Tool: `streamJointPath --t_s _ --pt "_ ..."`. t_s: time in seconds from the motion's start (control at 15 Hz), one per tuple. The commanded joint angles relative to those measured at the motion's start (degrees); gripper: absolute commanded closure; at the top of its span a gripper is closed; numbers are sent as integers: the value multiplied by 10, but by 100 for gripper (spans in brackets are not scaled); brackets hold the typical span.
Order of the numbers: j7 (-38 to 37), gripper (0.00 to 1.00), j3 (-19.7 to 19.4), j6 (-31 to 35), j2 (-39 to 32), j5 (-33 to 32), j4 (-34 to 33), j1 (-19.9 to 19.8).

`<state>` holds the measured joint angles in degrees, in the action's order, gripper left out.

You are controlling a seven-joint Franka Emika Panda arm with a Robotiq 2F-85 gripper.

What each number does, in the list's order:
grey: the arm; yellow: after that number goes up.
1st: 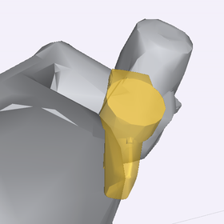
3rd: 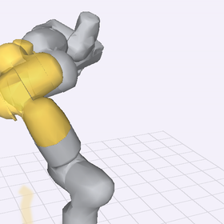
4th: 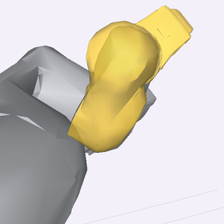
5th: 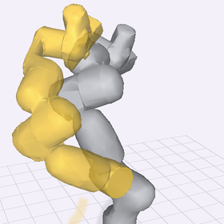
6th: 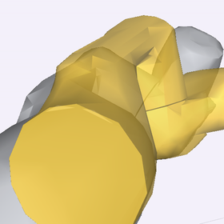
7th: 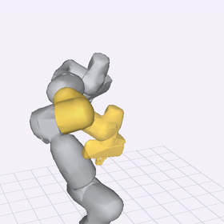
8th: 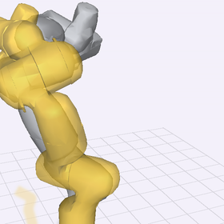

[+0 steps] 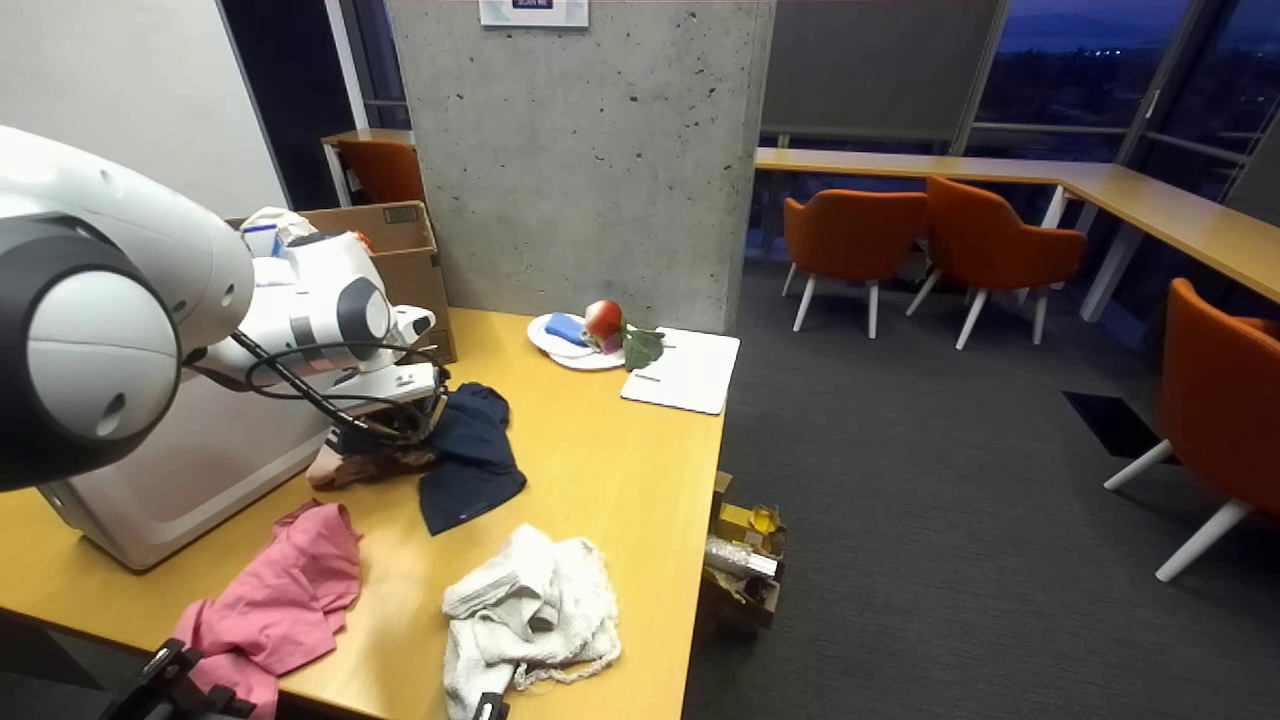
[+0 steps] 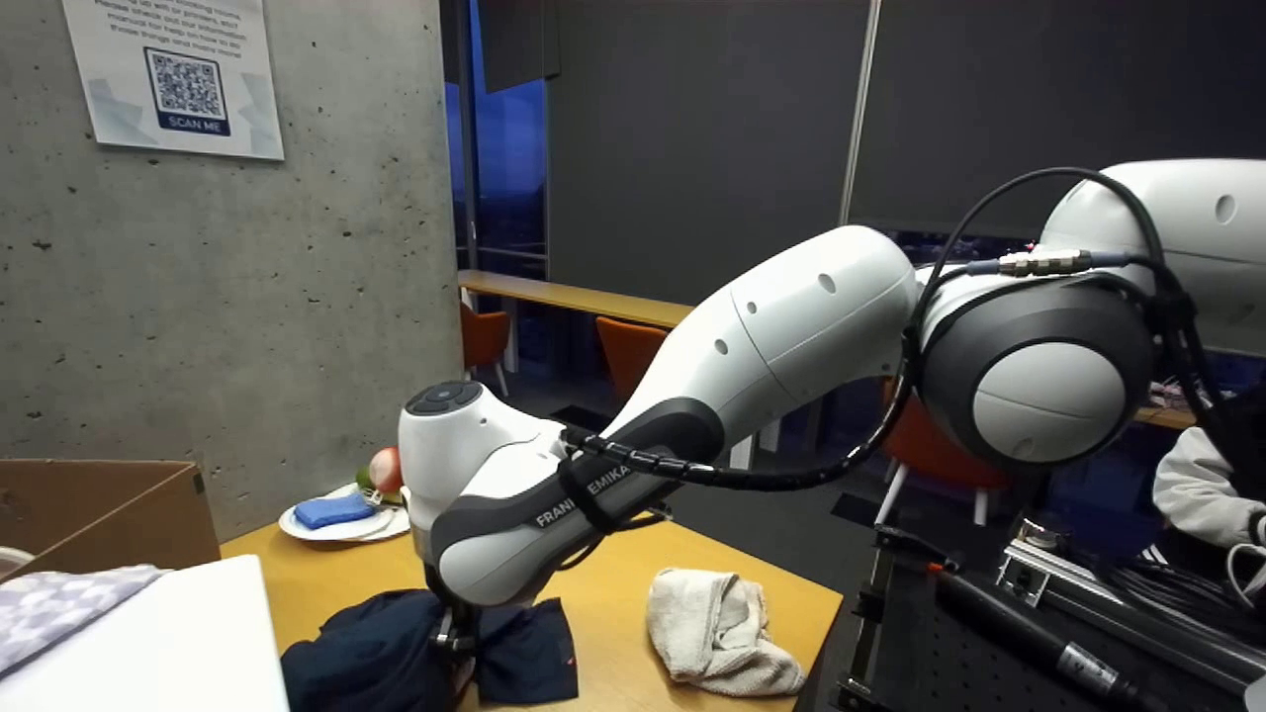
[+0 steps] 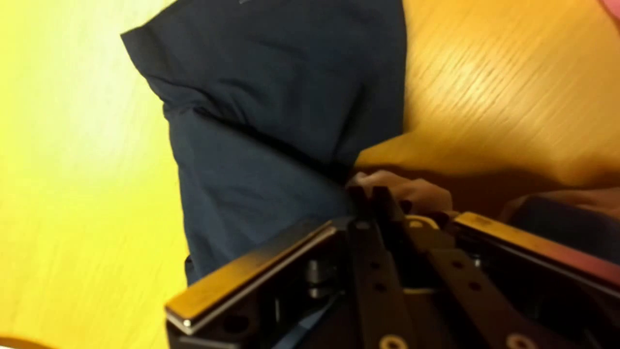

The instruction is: Put the clothes together

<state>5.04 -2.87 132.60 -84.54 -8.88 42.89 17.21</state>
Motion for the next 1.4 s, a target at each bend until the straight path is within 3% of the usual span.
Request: streamJointPath --t_s 0.0,0.33,0.8,0.93,1.0,1.33 --pt "-9 98 -24 -52 42 -7 4 -7" --pt "-9 98 -52 -115 127 -8 66 -4" --pt "-38 98 -86 -133 278 -40 255 40" --pt "-62 98 -98 -141 314 -54 310 59" --pt "-92 98 -80 -154 331 -90 334 54" --pt "-204 98 -74 -209 415 -158 479 73"
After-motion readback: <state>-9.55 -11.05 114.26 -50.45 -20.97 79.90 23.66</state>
